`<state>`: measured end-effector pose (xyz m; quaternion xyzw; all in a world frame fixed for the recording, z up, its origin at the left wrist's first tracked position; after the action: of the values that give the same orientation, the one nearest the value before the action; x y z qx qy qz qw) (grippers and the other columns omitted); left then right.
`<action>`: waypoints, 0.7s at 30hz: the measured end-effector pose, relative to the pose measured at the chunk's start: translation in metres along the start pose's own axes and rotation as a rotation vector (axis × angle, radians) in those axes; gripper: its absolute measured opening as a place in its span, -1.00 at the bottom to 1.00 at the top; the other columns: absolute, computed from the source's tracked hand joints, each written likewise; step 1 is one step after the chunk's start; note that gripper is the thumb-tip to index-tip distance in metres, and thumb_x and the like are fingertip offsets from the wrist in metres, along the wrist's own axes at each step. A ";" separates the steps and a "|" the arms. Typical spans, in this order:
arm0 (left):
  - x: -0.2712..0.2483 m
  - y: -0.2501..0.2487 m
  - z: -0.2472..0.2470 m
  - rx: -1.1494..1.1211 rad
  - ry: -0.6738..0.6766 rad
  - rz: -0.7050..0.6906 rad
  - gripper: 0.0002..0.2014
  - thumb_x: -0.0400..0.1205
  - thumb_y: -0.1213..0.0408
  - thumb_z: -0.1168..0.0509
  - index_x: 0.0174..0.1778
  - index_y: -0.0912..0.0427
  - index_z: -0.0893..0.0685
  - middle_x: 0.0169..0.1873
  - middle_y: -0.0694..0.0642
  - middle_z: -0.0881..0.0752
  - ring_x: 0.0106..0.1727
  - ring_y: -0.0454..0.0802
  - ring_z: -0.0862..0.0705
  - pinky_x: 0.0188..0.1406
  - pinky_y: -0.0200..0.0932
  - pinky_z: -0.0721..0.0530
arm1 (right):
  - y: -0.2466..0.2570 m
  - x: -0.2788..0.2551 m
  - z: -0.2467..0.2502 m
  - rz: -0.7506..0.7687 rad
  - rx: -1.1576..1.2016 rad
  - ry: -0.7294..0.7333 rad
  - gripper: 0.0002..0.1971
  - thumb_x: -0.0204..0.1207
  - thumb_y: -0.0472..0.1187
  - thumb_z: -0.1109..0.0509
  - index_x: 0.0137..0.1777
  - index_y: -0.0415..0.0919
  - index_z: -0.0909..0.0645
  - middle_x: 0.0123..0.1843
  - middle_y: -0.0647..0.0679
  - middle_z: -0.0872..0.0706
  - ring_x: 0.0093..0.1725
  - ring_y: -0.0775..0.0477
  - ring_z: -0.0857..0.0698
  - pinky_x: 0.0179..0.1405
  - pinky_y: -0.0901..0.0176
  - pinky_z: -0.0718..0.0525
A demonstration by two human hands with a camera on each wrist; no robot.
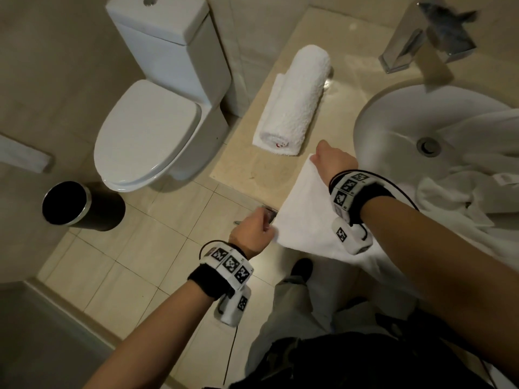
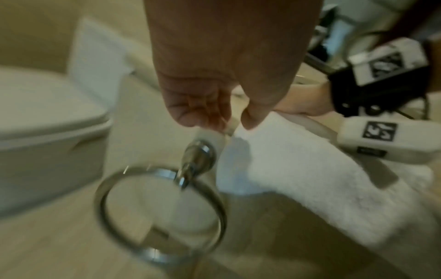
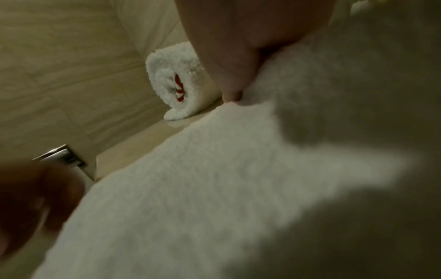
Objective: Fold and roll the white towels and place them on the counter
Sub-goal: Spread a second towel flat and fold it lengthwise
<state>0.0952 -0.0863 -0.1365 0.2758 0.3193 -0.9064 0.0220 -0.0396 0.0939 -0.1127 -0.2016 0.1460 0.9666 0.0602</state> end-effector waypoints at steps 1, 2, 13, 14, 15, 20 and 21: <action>0.002 -0.019 0.012 0.062 -0.102 -0.081 -0.78 0.60 0.33 -0.20 0.15 0.24 -0.52 0.02 0.15 -0.61 0.00 0.09 -0.61 -0.04 -0.06 -0.57 | 0.000 0.000 0.001 -0.019 0.000 0.010 -0.70 0.68 -0.02 -0.08 0.22 -0.23 -0.39 0.17 -0.30 -0.65 0.16 -0.33 -0.65 0.07 -0.07 -0.50; 0.003 -0.041 0.021 0.141 -0.186 -0.176 -0.72 0.59 0.37 -0.18 0.23 0.25 -0.51 0.11 0.17 -0.59 0.07 0.11 -0.58 -0.03 -0.09 -0.53 | 0.000 -0.001 0.002 -0.033 0.003 0.012 -0.69 0.67 -0.02 -0.09 0.24 -0.23 -0.39 0.19 -0.29 -0.65 0.18 -0.32 -0.65 0.11 -0.10 -0.51; 0.054 -0.129 -0.006 0.858 -0.088 -0.240 -0.29 0.63 0.28 -0.16 0.64 0.15 0.06 0.51 0.10 -0.34 0.45 0.11 -0.41 0.37 0.07 -0.35 | -0.045 -0.039 0.020 -0.016 0.408 0.159 -0.65 0.57 -0.14 -0.30 0.30 -0.27 -0.47 0.29 -0.22 -0.59 0.24 -0.20 -0.58 0.02 0.17 -0.45; 0.056 -0.132 -0.007 0.871 -0.072 -0.213 -0.27 0.62 0.27 -0.18 0.64 0.14 0.06 0.50 0.10 -0.34 0.44 0.12 -0.43 0.36 0.06 -0.36 | -0.053 -0.045 0.017 -0.005 0.404 0.211 -0.65 0.53 -0.13 -0.35 0.27 -0.25 -0.50 0.24 -0.17 -0.62 0.20 -0.17 -0.58 -0.01 0.19 -0.44; 0.058 -0.138 -0.009 0.887 -0.058 -0.191 -0.26 0.60 0.25 -0.20 0.64 0.14 0.05 0.50 0.10 -0.34 0.42 0.13 -0.45 0.35 0.05 -0.37 | -0.063 -0.052 0.016 0.017 0.361 0.270 -0.66 0.51 -0.12 -0.38 0.24 -0.24 -0.53 0.17 -0.11 -0.62 0.16 -0.14 -0.58 -0.01 0.18 -0.44; 0.058 -0.152 -0.014 0.713 -0.013 0.005 -0.38 0.59 0.30 -0.26 0.54 0.18 -0.15 0.35 0.15 -0.47 0.28 0.15 -0.59 0.11 -0.08 -0.50 | -0.114 -0.091 0.010 0.103 0.338 0.567 -0.72 0.49 -0.16 -0.42 -0.42 -0.16 -0.47 -0.43 -0.02 -0.48 -0.33 0.01 -0.46 -0.31 0.22 -0.35; 0.056 -0.150 -0.013 0.612 -0.033 0.073 -0.45 0.60 0.32 -0.23 0.49 0.17 -0.20 0.28 0.17 -0.54 0.25 0.18 -0.62 0.07 -0.10 -0.53 | -0.124 -0.097 0.011 0.097 0.373 0.580 -0.72 0.49 -0.18 -0.41 -0.42 -0.15 -0.46 -0.42 -0.02 -0.48 -0.33 0.04 -0.45 -0.28 0.24 -0.35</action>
<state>0.0220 0.0480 -0.0888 0.2664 0.0212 -0.9633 -0.0245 0.0666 0.2092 -0.0956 -0.4463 0.3407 0.8275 0.0062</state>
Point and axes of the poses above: each hand's wrist, its own x-axis towards the middle knuckle, its own z-axis out of the back of the hand, y = z × x, the point moved 8 cm from there along x, towards the middle knuckle
